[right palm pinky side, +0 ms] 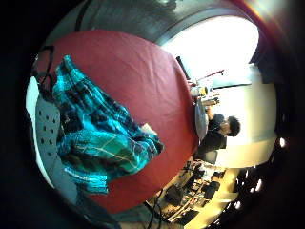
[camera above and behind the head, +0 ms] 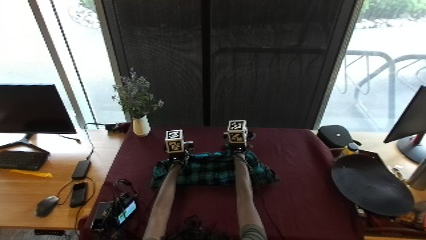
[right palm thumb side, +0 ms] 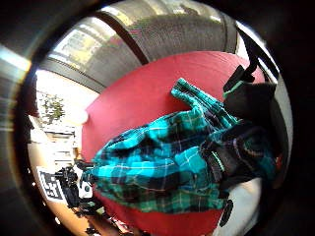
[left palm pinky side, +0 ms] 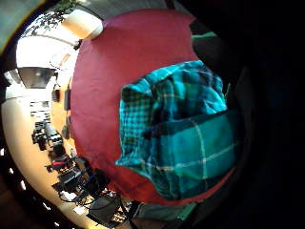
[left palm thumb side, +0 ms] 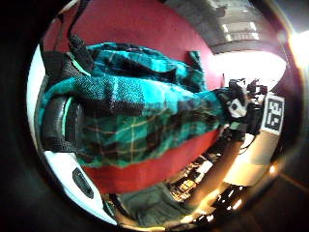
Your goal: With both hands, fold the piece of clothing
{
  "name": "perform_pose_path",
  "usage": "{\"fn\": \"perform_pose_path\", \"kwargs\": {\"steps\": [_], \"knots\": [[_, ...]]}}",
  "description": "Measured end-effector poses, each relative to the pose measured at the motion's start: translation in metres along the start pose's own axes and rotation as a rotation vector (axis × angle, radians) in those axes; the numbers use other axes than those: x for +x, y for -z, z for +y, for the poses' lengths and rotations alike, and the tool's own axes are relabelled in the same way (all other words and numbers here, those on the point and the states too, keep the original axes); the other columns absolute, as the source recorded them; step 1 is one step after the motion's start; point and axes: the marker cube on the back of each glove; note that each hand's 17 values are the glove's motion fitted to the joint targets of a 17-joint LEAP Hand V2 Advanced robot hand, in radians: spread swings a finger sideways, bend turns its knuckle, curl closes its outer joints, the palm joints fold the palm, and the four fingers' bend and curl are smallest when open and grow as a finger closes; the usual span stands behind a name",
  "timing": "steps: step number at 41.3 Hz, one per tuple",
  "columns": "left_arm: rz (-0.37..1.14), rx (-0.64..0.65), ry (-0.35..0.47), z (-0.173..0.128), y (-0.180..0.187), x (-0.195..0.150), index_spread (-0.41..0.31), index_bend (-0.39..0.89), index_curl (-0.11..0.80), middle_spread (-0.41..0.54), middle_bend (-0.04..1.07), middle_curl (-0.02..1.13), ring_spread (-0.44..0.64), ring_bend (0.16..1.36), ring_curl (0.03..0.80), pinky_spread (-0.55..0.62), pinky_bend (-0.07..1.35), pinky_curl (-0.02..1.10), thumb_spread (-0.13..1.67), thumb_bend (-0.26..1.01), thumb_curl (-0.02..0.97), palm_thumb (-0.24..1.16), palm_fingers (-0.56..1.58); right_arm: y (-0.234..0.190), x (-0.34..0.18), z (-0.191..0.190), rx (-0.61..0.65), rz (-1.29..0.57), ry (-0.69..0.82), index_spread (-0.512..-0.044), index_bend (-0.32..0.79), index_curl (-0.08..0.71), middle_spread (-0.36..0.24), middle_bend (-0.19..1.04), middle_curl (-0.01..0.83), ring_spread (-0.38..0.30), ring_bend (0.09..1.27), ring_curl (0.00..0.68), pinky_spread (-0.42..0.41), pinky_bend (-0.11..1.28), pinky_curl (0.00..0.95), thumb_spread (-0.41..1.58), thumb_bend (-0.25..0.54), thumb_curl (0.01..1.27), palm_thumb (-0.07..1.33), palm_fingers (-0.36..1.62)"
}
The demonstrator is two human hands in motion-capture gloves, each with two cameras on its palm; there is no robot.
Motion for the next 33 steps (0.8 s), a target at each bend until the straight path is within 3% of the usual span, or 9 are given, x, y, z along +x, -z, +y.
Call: {"fn": "perform_pose_path", "kwargs": {"steps": [10,12,13,17,20,24,27,30,33], "knots": [[0.094,-0.016,-0.012,-0.023,-0.036,0.003,-0.278,0.24,0.539,-0.317,0.60,0.58,-0.31,0.64,0.441,0.15,0.07,0.07,1.36,0.01,0.294,0.78,1.01,-0.028,-0.017,-0.018,0.005,-0.028,0.046,-0.316,0.06,0.268,-0.256,0.41,0.481,-0.264,0.80,0.469,-0.378,0.63,0.385,0.84,-0.027,0.40,1.02,1.26],[0.141,-0.029,-0.020,-0.015,-0.036,0.004,-0.267,0.19,0.527,-0.317,0.61,0.58,-0.30,0.65,0.444,0.16,0.09,0.06,1.36,0.01,0.293,0.78,0.99,-0.022,-0.013,-0.017,0.095,-0.110,0.065,-0.316,0.04,0.252,-0.260,0.41,0.480,-0.262,0.82,0.471,-0.374,0.65,0.389,0.83,-0.026,0.40,1.01,1.24],[0.154,-0.020,-0.025,-0.010,-0.035,0.004,-0.234,0.05,0.489,-0.301,0.59,0.58,-0.28,0.64,0.444,0.16,0.16,0.08,1.36,0.00,0.292,0.78,0.86,-0.018,-0.008,-0.014,0.145,-0.181,0.075,-0.318,0.02,0.240,-0.256,0.35,0.462,-0.270,0.76,0.451,-0.360,0.70,0.404,0.85,-0.048,0.39,0.97,1.11],[0.072,0.169,-0.067,0.006,-0.024,0.001,-0.184,0.03,0.443,-0.239,0.48,0.57,-0.22,0.64,0.464,0.18,0.28,0.14,1.36,-0.01,0.292,0.76,0.66,-0.005,0.019,0.021,0.326,-0.569,0.101,-0.311,0.09,0.240,-0.213,0.25,0.441,-0.245,0.65,0.430,-0.280,0.70,0.402,0.93,-0.055,0.38,0.88,0.88],[-0.055,0.357,-0.097,0.009,-0.017,0.001,-0.163,0.07,0.420,-0.198,0.40,0.54,-0.18,0.62,0.450,0.18,0.34,0.17,1.33,-0.03,0.290,0.72,0.60,-0.014,0.050,0.057,0.383,-0.660,0.028,-0.302,0.12,0.260,-0.175,0.23,0.443,-0.197,0.60,0.431,-0.203,0.66,0.412,1.01,-0.024,0.38,0.88,0.79],[-0.197,0.467,-0.146,0.007,-0.030,0.003,-0.150,0.11,0.399,-0.171,0.34,0.50,-0.13,0.60,0.423,0.19,0.36,0.19,1.31,-0.03,0.286,0.67,0.60,-0.049,0.089,0.102,0.241,-0.565,-0.177,-0.290,0.15,0.264,-0.136,0.21,0.433,-0.147,0.53,0.395,-0.128,0.61,0.381,1.09,-0.017,0.38,0.86,0.77],[-0.159,0.309,-0.200,0.016,-0.062,0.016,-0.149,0.13,0.394,-0.158,0.30,0.48,-0.11,0.57,0.409,0.19,0.36,0.20,1.31,-0.05,0.272,0.60,0.59,-0.077,0.117,0.130,0.041,-0.459,-0.369,-0.282,0.13,0.273,-0.095,0.16,0.420,-0.085,0.48,0.388,-0.043,0.63,0.390,1.15,-0.051,0.36,0.76,0.65],[-0.123,0.158,-0.176,0.021,-0.082,0.017,-0.142,0.13,0.392,-0.131,0.24,0.47,-0.05,0.52,0.398,0.20,0.42,0.23,1.33,-0.05,0.251,0.51,0.52,-0.099,0.135,0.144,-0.163,-0.439,-0.478,-0.289,0.09,0.257,-0.092,0.13,0.397,-0.033,0.47,0.385,0.005,0.68,0.398,1.18,-0.115,0.32,0.54,0.57],[-0.075,0.098,-0.135,0.020,-0.089,0.016,-0.128,0.13,0.385,-0.096,0.20,0.46,0.03,0.48,0.391,0.22,0.46,0.26,1.37,-0.05,0.221,0.41,0.42,-0.104,0.129,0.127,-0.180,-0.591,-0.439,-0.302,0.04,0.224,-0.072,0.13,0.380,-0.011,0.53,0.389,0.014,0.74,0.400,1.17,-0.102,0.29,0.41,0.58]]}}
